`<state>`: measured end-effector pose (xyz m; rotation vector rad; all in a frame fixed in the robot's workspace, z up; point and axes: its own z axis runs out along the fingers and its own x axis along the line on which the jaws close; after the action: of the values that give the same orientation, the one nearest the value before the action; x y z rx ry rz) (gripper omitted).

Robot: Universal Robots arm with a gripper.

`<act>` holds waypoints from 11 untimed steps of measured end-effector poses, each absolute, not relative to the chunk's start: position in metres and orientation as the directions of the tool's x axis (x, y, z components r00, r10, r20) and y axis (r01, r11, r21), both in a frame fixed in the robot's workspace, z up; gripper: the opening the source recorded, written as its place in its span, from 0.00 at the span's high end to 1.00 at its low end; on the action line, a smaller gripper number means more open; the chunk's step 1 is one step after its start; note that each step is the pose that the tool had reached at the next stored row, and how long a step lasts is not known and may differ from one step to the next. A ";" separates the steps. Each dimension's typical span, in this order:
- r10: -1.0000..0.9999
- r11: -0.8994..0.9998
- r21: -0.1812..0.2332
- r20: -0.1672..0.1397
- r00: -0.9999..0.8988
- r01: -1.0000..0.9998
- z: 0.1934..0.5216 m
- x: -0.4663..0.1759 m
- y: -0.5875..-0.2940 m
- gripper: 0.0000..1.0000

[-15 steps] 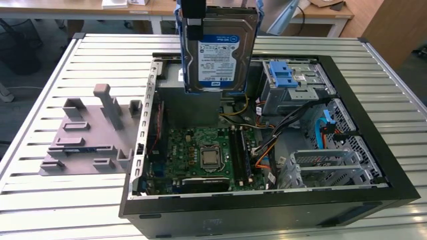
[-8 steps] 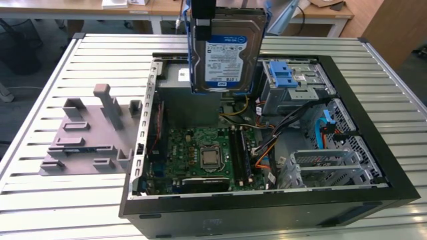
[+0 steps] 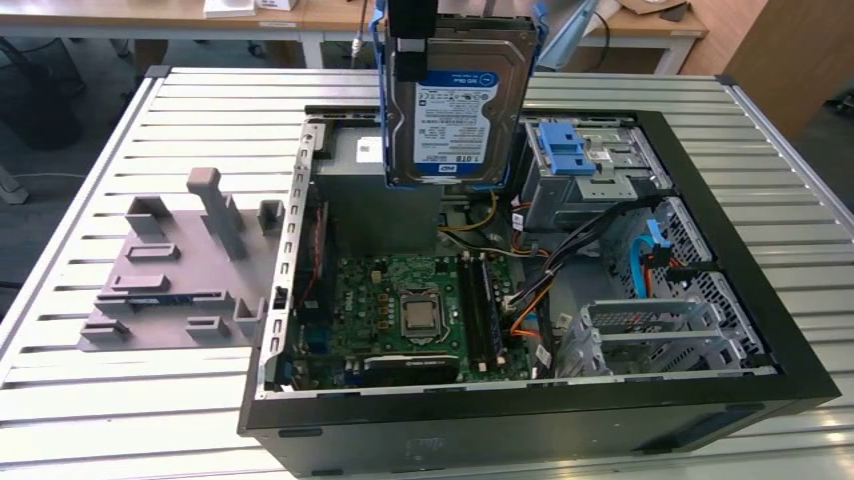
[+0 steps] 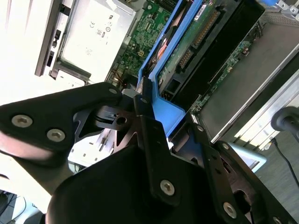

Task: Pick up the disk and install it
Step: 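Pick up the disk, then insert the disk into the insertion slot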

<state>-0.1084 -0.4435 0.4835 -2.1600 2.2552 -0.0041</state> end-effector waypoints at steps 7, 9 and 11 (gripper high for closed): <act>-0.999 0.043 -0.015 -0.012 -0.043 -0.999 0.484 -0.107 -0.444 0.63; -0.999 0.043 -0.015 -0.012 -0.043 -0.999 0.483 -0.107 -0.444 0.63; -0.999 0.043 -0.015 -0.012 -0.043 -0.999 0.483 -0.107 -0.444 0.63</act>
<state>-0.1074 -0.4435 0.4835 -2.1599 2.2552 -0.0040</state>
